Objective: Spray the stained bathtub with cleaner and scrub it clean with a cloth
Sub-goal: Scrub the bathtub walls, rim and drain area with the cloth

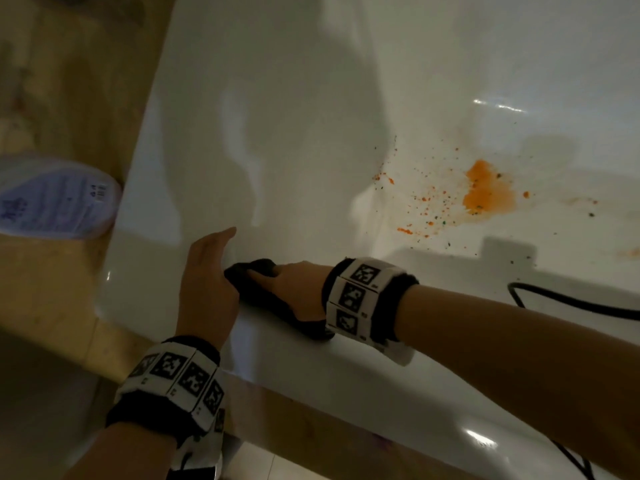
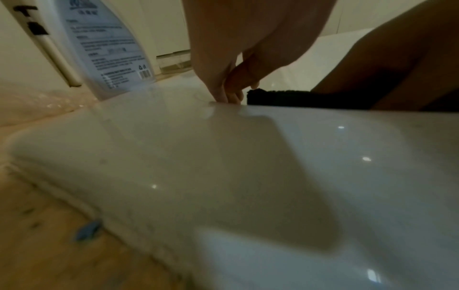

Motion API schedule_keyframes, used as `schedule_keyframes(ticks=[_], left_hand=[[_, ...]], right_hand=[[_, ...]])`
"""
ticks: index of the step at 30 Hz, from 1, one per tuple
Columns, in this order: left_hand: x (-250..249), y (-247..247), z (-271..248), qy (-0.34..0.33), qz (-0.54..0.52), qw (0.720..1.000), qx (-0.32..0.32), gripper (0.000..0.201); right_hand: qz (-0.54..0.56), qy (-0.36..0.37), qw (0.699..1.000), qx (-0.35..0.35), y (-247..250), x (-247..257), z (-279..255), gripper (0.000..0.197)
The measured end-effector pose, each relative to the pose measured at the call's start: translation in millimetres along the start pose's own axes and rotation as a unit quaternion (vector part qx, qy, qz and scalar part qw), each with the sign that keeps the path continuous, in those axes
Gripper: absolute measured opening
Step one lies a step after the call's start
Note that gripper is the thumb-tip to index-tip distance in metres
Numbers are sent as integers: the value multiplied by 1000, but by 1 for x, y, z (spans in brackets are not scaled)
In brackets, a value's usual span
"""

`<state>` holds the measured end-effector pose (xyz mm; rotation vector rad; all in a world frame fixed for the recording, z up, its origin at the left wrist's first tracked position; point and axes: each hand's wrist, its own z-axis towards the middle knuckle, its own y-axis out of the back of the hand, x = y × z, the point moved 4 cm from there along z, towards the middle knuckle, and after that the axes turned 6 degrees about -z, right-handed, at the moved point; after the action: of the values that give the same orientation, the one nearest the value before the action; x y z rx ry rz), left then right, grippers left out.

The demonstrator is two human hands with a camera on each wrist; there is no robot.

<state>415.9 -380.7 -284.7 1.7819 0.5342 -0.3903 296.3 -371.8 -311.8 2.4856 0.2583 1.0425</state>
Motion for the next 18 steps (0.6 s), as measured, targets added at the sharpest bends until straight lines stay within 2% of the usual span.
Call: schedule_keyframes(ticks=[6, 8, 16, 18], left_hand=[[0, -7, 3, -24, 14, 1000, 8, 69], [0, -9, 4, -31, 13, 999, 4, 66], [2, -16, 1, -31, 36, 999, 18, 62], [1, -15, 0, -30, 45, 998, 30, 62]], right_hand=[[41, -53, 997, -36, -8, -7, 5, 82], [91, -70, 992, -55, -8, -11, 7, 78], [243, -160, 953, -84, -9, -40, 21, 81], [288, -205, 931, -87, -15, -57, 25, 77]])
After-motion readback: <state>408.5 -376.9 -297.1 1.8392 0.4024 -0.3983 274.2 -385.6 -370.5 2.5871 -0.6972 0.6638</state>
